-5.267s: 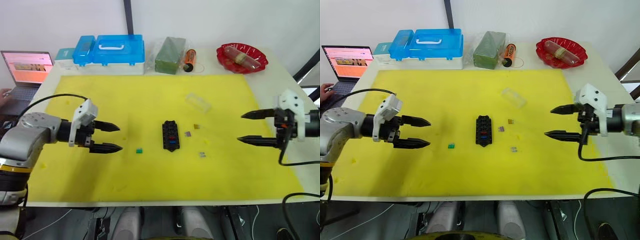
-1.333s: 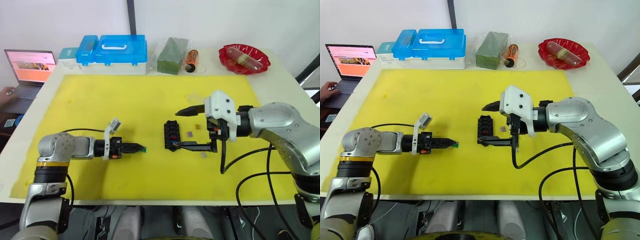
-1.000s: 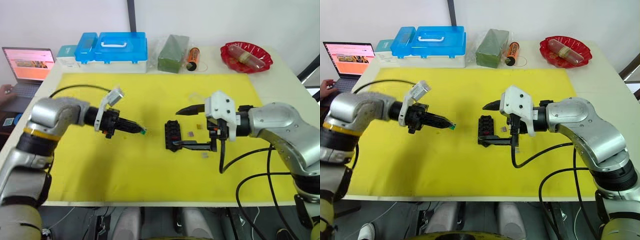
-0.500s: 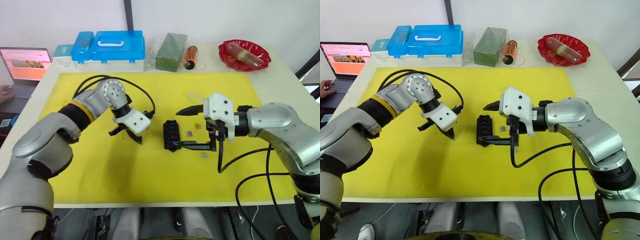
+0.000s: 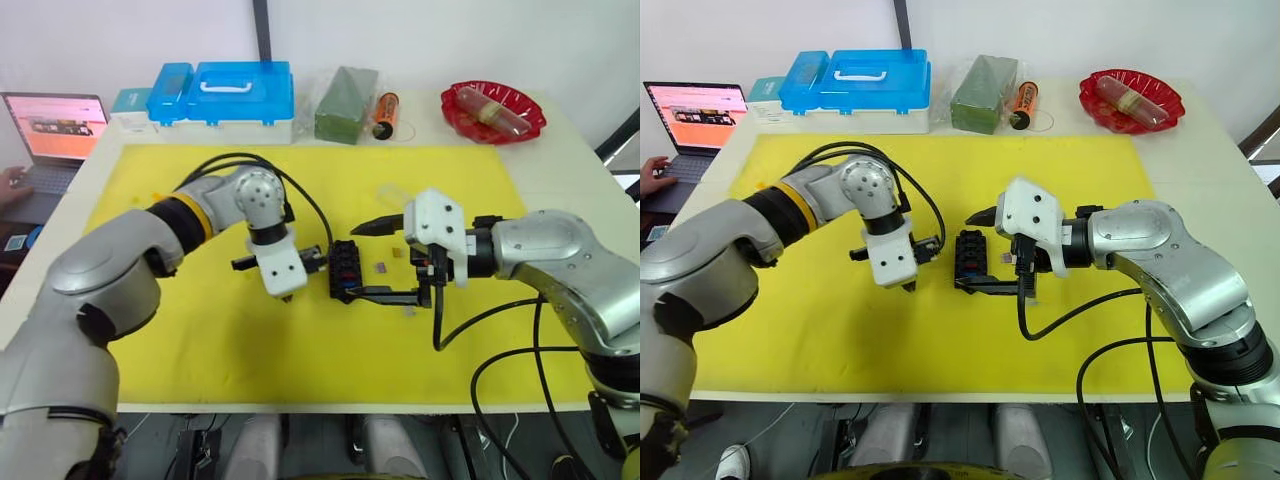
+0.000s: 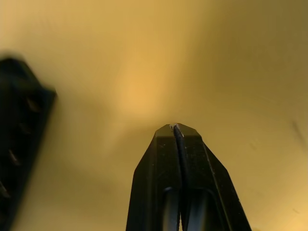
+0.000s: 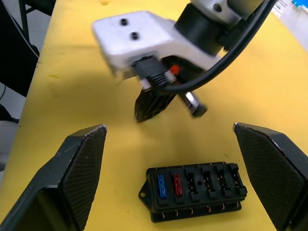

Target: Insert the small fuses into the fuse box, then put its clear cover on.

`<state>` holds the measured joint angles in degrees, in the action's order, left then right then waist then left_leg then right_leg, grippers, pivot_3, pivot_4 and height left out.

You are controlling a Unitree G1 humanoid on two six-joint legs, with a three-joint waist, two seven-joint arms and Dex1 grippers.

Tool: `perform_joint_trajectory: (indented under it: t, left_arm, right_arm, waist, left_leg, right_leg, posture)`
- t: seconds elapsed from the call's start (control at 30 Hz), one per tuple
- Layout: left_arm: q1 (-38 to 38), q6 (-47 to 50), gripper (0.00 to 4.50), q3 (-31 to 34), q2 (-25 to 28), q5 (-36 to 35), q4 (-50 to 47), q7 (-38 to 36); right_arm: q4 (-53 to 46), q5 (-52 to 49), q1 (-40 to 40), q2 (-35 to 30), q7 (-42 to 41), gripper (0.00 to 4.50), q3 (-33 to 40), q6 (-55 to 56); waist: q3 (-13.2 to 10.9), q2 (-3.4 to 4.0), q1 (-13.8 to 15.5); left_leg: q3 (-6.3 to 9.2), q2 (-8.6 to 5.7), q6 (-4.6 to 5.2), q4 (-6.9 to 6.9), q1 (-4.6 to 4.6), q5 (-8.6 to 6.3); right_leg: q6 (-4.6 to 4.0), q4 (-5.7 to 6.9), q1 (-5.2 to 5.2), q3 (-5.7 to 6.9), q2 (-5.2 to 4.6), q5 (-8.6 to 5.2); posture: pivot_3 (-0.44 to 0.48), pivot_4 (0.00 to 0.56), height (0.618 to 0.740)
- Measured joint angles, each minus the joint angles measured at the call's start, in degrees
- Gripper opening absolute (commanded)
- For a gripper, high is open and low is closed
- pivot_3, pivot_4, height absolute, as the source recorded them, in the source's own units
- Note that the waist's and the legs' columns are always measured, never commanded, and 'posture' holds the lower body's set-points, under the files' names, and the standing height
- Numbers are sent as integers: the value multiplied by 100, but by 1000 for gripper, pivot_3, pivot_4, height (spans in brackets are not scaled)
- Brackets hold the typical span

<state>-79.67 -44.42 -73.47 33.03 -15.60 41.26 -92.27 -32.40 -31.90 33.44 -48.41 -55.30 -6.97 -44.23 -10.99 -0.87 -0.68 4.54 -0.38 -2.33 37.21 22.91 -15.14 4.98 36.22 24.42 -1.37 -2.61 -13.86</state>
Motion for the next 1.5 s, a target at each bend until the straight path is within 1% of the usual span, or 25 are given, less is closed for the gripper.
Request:
perform_joint_trajectory:
  t: [0.07,0.17,0.27,0.4,0.5,0.63,0.73,0.77,0.87,0.9,1.0,1.07,1.1,1.2,1.27,1.33,1.43,1.5]
  left_arm:
    - [0,17,1290,28,7,-7,-38,0]
    - [9,169,2361,281,21,-64,-118,-1]
    - [9,363,3235,530,181,-149,-279,-1]
    - [31,798,3235,757,643,-451,-630,-3]
    - [149,1409,3235,996,1083,-910,-1013,-4]
    - [476,2918,3235,1643,1503,-1711,-1575,-4]
    - [808,4275,3235,2427,1613,-2171,-1891,21]
    - [1063,5074,3235,2828,1720,-2490,-2061,187]
    - [2087,7529,3235,3977,2188,-3480,-2408,1166]
    - [2237,7918,3235,4138,2206,-3599,-2445,1355]
    - [3011,9567,3235,5142,2177,-4395,-2916,2506]
    - [3422,10390,3235,5632,2165,-4727,-3016,3174]
    - [3644,10833,3235,5987,2088,-4972,-3004,3568]
    - [4142,11814,3235,6987,1667,-5668,-2870,4767]
    - [4408,12182,3235,7415,1417,-5918,-2847,5395]
    - [4755,12456,3235,7821,1058,-6152,-2851,6132]
    - [5054,12697,2649,8150,650,-6306,-2856,6942]
    - [5160,12779,1976,8385,427,-6435,-2864,7332]
  right_arm:
    - [-2,-23,0,2,37,4500,0,-42]
    - [-3,-37,14,57,144,4500,0,-62]
    - [-7,-53,19,120,217,4500,1,-105]
    - [-25,-89,19,123,232,4500,1,-119]
    - [-46,-93,19,127,239,4500,1,-118]
    - [-53,-94,19,132,247,4500,1,-114]
    - [-56,-97,17,146,267,4500,1,-113]
    - [-62,-103,11,165,270,4500,6,-111]
    - [-77,-120,-115,139,253,4500,74,-110]
    - [-74,-123,-134,118,244,4500,80,-110]
    - [-61,-154,-108,110,139,4500,82,-88]
    - [-31,-150,-95,60,50,4500,78,-68]
    - [29,-139,-64,48,2,4500,71,-34]
    - [235,-26,153,46,-114,4500,-35,33]
    - [321,55,248,44,-185,4500,-141,91]
    - [424,158,276,41,-295,4500,-250,144]
    - [522,253,276,20,-410,4500,-375,210]
    - [560,319,282,7,-468,4500,-407,242]
  waist:
    - [0,0,-11]
    - [0,0,-22]
    - [0,0,-25]
    - [0,0,-32]
    - [0,0,-32]
    - [0,0,-36]
    - [0,1,-26]
    - [1,1,-37]
    - [0,0,-163]
    - [0,-1,-171]
    - [0,-1,-170]
    - [0,-1,-174]
    - [0,-1,-174]
    - [2,-2,-161]
    - [4,-5,-152]
    - [5,-6,-136]
    - [6,-8,-102]
    - [6,-9,-40]
  left_leg:
    - [0,0,0,1,0,0]
    - [1,1,0,1,-3,0]
    - [1,2,1,1,-6,0]
    - [1,3,1,1,-6,0]
    - [2,3,1,1,-7,0]
    - [2,3,1,3,-8,1]
    - [2,3,0,6,-9,1]
    - [2,3,0,5,-12,1]
    - [4,5,2,0,-36,0]
    - [5,4,1,1,-40,0]
    - [14,7,1,2,-45,0]
    - [13,7,1,2,-52,0]
    - [13,7,1,2,-54,0]
    - [13,6,0,4,-55,1]
    - [17,6,0,3,-54,1]
    - [23,5,-2,2,-55,2]
    - [27,4,-10,3,-54,6]
    - [26,-1,-13,3,-55,7]
  right_leg:
    - [0,0,0,0,0,0]
    - [0,5,0,0,3,0]
    - [0,8,0,0,4,0]
    - [0,10,0,0,4,0]
    - [0,12,0,0,3,0]
    - [0,18,0,1,3,0]
    - [1,23,-1,3,3,0]
    - [0,26,-1,2,3,0]
    - [-2,70,-3,-3,2,-13]
    - [-5,78,-3,-2,2,-16]
    - [-10,90,-4,2,2,-19]
    - [-11,92,-9,2,3,-19]
    - [-11,94,-10,2,3,-19]
    - [-12,94,-10,1,-2,-18]
    - [-12,94,-10,1,-5,-18]
    - [-12,91,-9,-2,-11,-18]
    - [-12,92,-9,-3,-17,-17]
    - [-13,92,-9,-3,-17,-15]
  posture:
    - [0,150,740]
    - [0,150,740]
    - [0,150,740]
    - [0,150,740]
    - [0,150,740]
    - [0,150,740]
    - [0,150,740]
    - [0,150,740]
    - [0,150,740]
    - [0,150,740]
    - [0,150,740]
    - [0,150,740]
    - [0,150,740]
    - [0,150,740]
    - [0,150,740]
    - [0,150,740]
    - [0,150,740]
    - [0,150,740]
